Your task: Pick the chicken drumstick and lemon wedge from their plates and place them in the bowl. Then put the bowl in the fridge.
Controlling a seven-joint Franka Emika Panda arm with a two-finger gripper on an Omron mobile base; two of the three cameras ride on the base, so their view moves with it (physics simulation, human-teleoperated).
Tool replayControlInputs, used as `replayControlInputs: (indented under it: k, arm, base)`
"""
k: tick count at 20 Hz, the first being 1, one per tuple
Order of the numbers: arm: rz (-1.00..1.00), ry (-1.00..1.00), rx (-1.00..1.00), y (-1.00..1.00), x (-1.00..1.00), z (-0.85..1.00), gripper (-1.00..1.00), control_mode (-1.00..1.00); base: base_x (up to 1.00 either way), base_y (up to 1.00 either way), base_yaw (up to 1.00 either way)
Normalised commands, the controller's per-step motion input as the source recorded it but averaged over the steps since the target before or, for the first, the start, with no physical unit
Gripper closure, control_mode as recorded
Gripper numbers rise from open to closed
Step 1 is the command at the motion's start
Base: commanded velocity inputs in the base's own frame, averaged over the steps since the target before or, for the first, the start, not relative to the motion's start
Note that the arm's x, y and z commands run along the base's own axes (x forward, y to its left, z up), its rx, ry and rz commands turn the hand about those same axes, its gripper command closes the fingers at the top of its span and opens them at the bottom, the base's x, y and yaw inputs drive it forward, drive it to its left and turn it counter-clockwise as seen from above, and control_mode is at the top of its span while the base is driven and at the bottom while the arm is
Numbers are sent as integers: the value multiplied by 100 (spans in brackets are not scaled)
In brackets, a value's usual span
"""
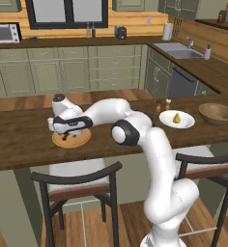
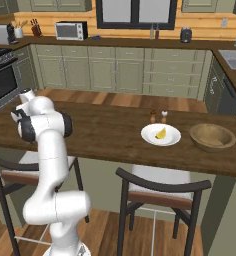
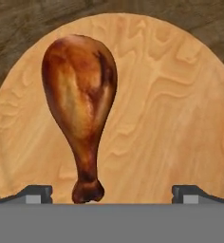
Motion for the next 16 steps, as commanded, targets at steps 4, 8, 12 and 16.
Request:
replayControlInputs:
  k: [4,8,12,16]
  arm:
    - [0,2,0,19,27,-35,-100,-100]
    - [0,2,0,19,17,-34,-100,-100]
    - [0,1,0,12,14,-25,-100,-100]
    - [0,1,0,0,0,-14,100,-100]
  base:
    - [0,0,0]
    - [0,0,0]
    - [0,0,0]
    - [0,0,0]
